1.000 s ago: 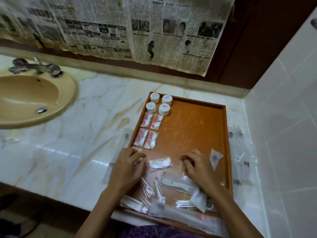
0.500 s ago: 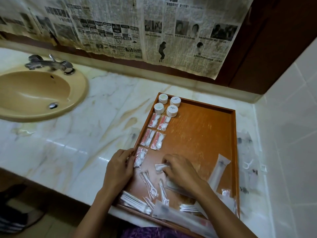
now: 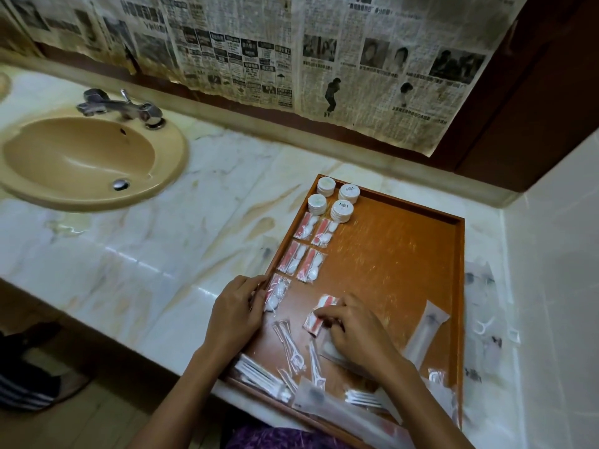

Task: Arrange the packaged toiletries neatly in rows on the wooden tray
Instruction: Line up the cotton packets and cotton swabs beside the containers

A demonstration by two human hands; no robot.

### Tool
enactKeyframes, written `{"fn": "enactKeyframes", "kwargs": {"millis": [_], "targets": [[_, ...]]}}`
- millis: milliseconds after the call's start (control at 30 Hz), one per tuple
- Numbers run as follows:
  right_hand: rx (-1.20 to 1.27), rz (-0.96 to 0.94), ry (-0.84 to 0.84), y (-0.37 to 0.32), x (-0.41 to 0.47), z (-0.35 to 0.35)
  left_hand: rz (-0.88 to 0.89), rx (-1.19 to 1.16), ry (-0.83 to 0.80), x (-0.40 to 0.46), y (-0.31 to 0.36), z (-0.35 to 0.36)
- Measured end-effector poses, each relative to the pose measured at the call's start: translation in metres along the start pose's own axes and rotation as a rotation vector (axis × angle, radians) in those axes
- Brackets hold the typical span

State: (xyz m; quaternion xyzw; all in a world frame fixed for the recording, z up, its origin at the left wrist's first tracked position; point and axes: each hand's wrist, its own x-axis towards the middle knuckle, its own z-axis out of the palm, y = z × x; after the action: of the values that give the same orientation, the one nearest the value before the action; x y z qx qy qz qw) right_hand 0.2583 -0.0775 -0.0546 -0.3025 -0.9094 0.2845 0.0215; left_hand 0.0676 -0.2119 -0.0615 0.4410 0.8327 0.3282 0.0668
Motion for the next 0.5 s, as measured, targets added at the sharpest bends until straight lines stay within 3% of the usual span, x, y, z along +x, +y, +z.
{"fn": "enactKeyframes", "kwargs": {"millis": [200, 367, 500], "targets": [[0.153, 0.062, 0.213, 0.001, -0.004, -0.001, 0.009, -0.014, 0.013, -0.001, 0.001, -0.001], [-0.018, 0.062, 0.06, 0.003, -0.002, 0.006, 0.017, -0.024, 0.013, -0.001, 0.001, -0.001], [-0.019, 0.032, 0.063, 0.0, 0.003, 0.01, 0.01, -0.017, 0.029, -0.001, 0.001, 0.0]]}}
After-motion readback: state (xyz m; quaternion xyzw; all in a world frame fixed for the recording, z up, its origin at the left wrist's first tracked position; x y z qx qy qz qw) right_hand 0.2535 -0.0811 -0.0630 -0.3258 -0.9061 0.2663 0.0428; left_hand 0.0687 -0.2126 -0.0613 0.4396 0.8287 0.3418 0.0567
